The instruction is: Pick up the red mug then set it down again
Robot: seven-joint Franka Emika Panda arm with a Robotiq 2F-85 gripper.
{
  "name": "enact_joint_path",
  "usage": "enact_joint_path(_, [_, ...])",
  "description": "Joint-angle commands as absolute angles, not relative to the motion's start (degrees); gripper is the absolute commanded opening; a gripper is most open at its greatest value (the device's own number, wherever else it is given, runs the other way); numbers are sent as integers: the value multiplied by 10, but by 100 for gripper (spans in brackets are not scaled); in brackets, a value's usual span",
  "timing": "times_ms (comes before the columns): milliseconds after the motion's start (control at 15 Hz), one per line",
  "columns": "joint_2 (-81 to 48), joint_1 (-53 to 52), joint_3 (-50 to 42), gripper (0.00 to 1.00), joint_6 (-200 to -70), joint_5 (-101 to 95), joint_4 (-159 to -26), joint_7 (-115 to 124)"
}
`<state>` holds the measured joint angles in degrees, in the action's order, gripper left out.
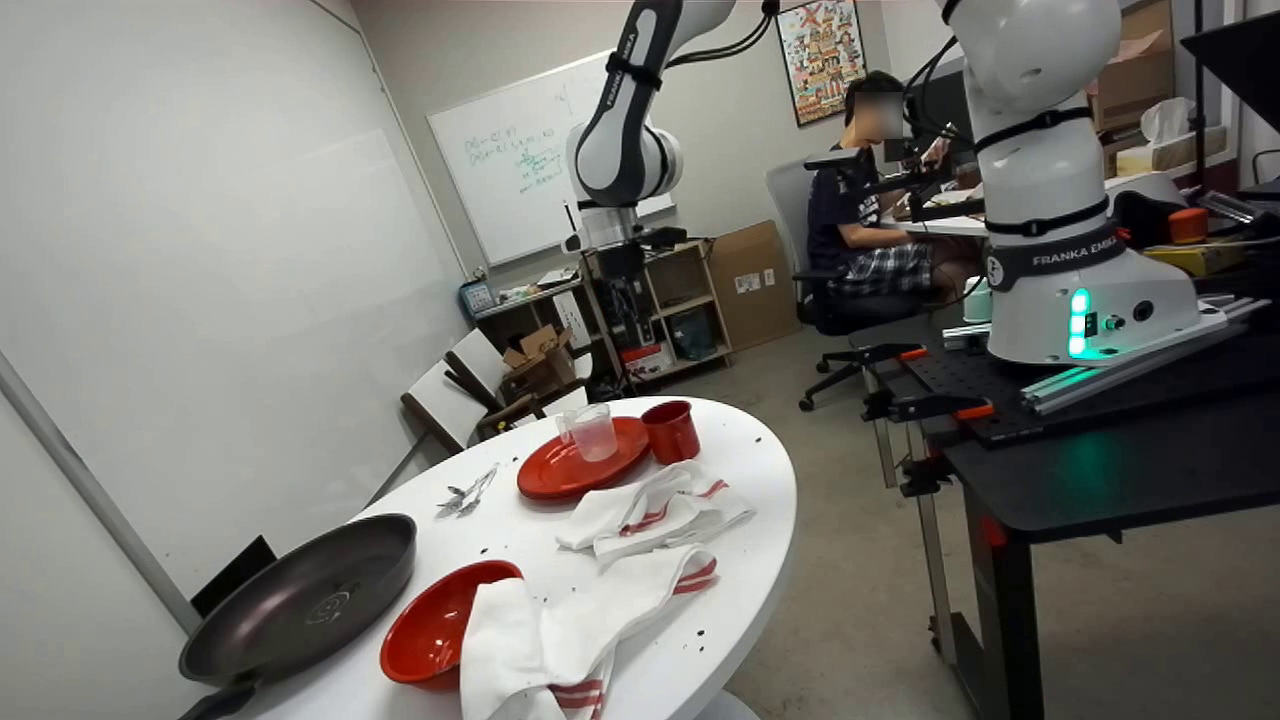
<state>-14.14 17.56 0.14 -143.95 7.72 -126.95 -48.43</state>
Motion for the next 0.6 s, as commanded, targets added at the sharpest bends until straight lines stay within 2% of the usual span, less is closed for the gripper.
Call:
enact_joint_path(0, [-64,168,-20,100,-1394,109,-1295,-469])
enact_joint_path(533, [91,139,-75,100,-1286,88,-1368,-433])
